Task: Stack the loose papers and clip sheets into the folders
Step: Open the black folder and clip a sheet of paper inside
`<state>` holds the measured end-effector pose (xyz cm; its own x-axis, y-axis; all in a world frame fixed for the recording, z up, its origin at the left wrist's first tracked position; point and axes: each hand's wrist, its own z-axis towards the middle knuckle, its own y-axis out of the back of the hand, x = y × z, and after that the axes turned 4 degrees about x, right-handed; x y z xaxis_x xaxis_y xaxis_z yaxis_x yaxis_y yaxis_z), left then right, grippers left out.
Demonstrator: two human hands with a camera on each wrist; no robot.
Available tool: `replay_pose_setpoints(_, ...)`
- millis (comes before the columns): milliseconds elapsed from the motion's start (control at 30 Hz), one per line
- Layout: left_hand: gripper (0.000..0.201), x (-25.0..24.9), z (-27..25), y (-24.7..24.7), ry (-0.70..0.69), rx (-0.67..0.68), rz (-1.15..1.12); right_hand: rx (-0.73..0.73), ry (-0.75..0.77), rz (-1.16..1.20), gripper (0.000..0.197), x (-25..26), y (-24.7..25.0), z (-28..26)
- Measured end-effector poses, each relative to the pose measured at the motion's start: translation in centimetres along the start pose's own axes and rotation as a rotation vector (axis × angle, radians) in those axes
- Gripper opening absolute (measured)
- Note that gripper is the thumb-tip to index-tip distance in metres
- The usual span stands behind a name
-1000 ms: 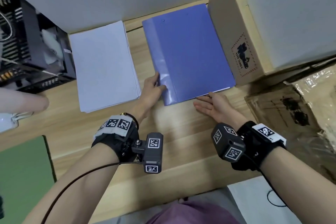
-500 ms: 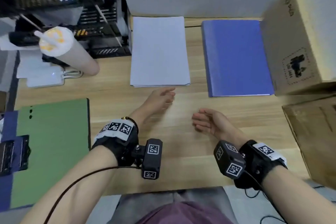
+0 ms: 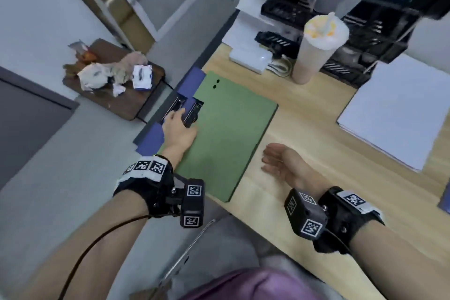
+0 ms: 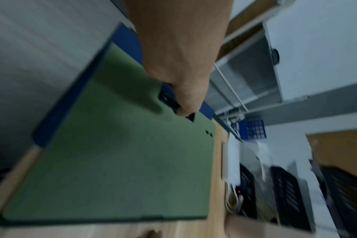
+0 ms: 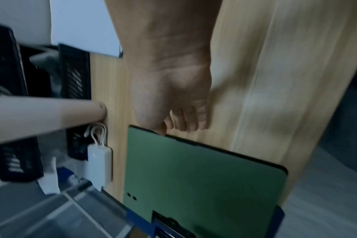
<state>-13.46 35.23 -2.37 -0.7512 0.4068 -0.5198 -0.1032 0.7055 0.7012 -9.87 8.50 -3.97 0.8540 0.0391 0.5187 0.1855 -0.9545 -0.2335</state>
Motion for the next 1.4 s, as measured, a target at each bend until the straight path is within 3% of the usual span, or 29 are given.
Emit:
replay_pose_setpoints(100, 0.07, 3.9, -0.6, 1.3, 0.111, 0.061, 0.012, 0.042, -0.006, -0.077, 0.02, -1.0, -2.7, 0.3)
replay_pose_setpoints(267, 0.065, 6.2, -2.0, 0.6, 0.167, 0.108, 0.032, -0.038, -0.005, -0.143, 0.025, -1.7, -2.5, 0.9)
replay_pose_setpoints(367, 0.049, 6.0, -2.8, -1.0, 0.191, 0.206, -0.098, -0.096, -0.002, -0.14, 0.028, -2.0, -1.3, 0.4)
replay_pose_setpoints(500, 0.017, 4.6, -4.8, -4.0, 0.193, 0.195, -0.135, -0.067, -0.007, -0.202, 0.034, -3.4, 1.5, -0.8)
replay_pose_setpoints(567, 0.011, 4.0, -6.0, -5.6, 0.197, 0.211, -0.137, -0.111, 0.005, -0.175, 0.037, -4.4, 3.4, -1.4)
replay_pose_setpoints(633, 0.013, 3.6, -7.4, -7.2, 0.204, 0.229, -0.12, -0.163, 0.015, -0.12, 0.038, -5.3, 5.4, -2.0)
replay_pose_setpoints(800, 0.041, 2.0, -11.1, -10.1, 0.2, 0.24, -0.042, -0.166, 0.071, -0.024, 0.03, -7.0, 8.8, -4.7)
replay_pose_setpoints(1167, 0.039, -3.1, -19.0, -18.9, 0.078, 0.394, 0.084, -0.299, 0.223, -0.127, 0.041, -13.0, 18.7, -12.7)
replay_pose_setpoints(1300, 0.043, -5.3, -21.1, -21.9, -0.005, 0.464, 0.215, -0.391, 0.182, 0.062, 0.033, -15.5, 22.2, -15.2)
replay_pose_setpoints(1400, 0.057, -6.5, -22.4, -23.6, -0.061, 0.591, 0.309, -0.46, 0.128, 0.24, 0.023, -17.3, 24.0, -16.2)
